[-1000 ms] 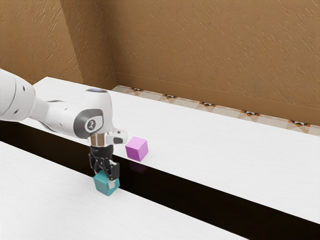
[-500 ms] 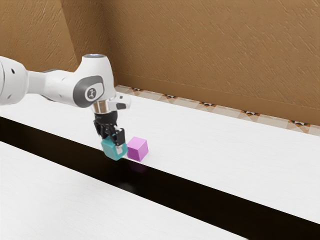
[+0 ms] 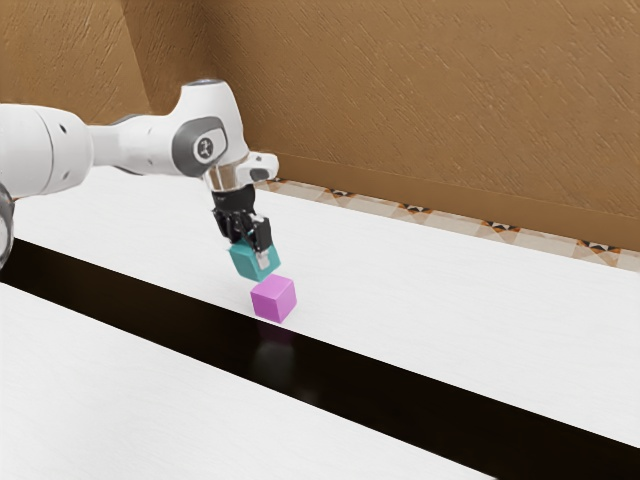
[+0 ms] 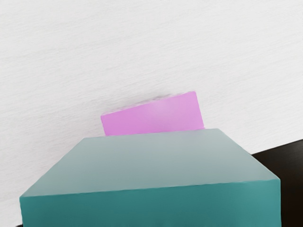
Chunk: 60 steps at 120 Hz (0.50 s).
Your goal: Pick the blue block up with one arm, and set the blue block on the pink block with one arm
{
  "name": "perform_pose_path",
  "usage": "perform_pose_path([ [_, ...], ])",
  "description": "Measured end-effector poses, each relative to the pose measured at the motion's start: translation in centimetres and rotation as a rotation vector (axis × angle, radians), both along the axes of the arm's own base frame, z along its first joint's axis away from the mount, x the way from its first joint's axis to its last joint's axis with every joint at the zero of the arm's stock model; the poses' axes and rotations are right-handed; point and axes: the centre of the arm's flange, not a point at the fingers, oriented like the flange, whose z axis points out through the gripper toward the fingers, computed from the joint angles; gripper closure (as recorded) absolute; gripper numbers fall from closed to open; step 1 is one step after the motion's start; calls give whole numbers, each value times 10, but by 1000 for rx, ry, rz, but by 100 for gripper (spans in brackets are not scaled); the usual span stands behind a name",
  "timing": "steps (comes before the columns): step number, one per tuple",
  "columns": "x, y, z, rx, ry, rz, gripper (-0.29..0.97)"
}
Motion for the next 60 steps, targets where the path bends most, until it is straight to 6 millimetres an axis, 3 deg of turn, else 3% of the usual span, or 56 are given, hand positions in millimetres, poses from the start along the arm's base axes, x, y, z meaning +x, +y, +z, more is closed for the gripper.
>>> perform_pose_path([
  [34,19,-16,-32,1,24,-42,34],
  [60,19,-17,-35,-5,32,-56,13],
])
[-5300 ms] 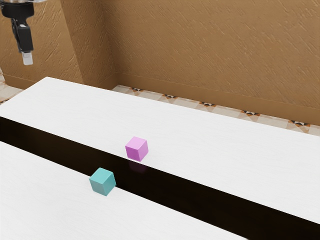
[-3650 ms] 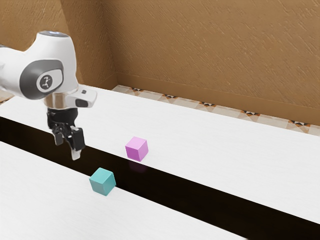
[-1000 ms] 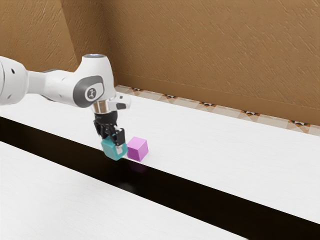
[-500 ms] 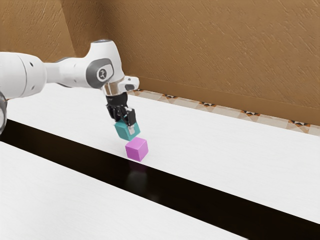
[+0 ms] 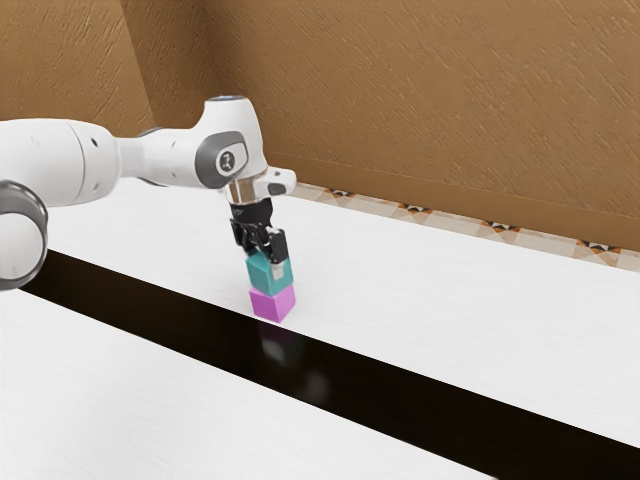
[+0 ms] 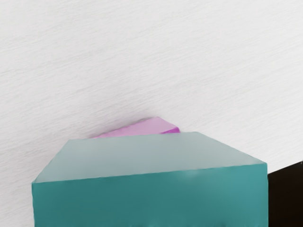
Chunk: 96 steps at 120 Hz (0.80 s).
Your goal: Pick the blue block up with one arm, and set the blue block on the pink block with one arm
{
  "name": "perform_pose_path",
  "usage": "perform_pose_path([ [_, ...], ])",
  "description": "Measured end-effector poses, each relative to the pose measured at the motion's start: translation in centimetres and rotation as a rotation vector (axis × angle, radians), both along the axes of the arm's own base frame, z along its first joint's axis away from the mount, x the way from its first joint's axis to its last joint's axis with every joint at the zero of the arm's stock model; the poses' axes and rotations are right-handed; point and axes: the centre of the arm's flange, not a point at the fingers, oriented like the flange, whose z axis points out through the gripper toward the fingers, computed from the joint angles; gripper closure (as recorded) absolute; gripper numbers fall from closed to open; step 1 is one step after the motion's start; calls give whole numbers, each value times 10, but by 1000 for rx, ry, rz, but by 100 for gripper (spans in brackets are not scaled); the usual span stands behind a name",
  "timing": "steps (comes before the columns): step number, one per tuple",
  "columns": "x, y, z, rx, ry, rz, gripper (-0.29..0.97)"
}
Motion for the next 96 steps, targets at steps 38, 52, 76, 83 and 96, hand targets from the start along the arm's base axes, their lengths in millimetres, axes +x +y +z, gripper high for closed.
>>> perform_pose_path([
  [38,-39,-21,160,119,-103,-76,3],
  [52,-102,-45,284,187,-185,-139,2],
  [76,-197,-73,381,256,-160,-287,1],
  [83,-210,-74,389,264,-137,-317,0],
  [96,-234,-63,410,277,-124,-338,0],
])
